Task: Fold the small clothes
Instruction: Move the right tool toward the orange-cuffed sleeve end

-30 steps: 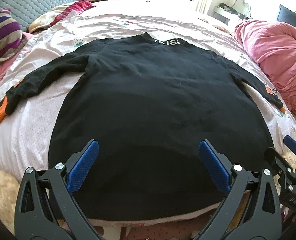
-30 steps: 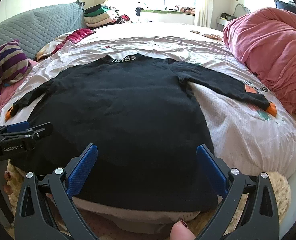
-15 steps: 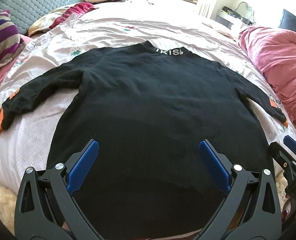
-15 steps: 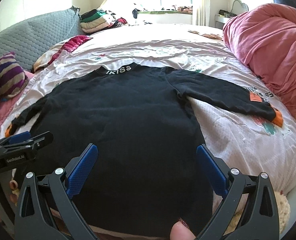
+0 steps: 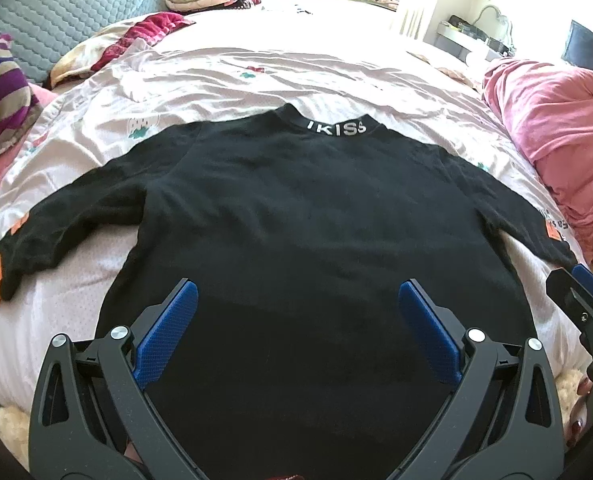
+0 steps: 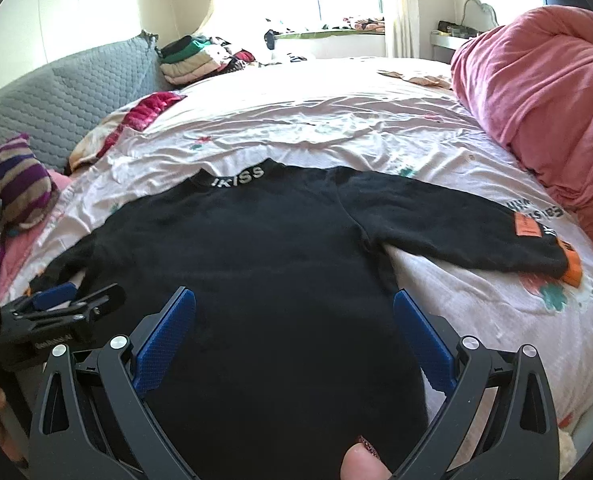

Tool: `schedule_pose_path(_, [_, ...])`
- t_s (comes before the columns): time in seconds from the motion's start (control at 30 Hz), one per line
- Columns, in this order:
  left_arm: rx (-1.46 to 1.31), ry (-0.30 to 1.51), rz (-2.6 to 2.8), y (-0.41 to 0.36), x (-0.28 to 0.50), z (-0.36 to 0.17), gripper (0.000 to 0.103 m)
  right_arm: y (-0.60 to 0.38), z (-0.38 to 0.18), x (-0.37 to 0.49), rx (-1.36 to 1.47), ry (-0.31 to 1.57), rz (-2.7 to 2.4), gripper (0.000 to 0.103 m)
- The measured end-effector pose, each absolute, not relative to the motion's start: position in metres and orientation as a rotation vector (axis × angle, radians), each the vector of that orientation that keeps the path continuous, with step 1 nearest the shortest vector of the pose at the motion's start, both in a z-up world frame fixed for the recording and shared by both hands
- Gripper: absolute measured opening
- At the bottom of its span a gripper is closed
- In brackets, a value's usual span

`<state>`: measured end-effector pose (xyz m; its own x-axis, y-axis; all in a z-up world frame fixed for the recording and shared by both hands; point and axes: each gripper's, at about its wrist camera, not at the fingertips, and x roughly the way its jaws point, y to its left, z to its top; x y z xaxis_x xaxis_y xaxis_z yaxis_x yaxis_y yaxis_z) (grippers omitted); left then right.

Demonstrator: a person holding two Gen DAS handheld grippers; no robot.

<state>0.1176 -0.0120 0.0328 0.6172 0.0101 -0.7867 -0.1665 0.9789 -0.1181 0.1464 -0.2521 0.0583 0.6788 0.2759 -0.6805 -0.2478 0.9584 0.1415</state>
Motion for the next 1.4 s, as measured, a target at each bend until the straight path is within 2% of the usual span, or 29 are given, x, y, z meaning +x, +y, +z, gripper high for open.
schedule_pose_path(0.57, [-0.207, 0.907, 0.118, -0.014, 0.180, 0.053, 0.095, -0.266, 0.092, 0.214, 0.098, 0.712, 0.247, 0.099])
schedule_pose_path(1.4, [-0.149, 0.931, 0.034, -0.066, 0.241, 0.052, 0.095, -0.359, 0.050, 0.256, 0.221, 0.768, -0.005, 0.099])
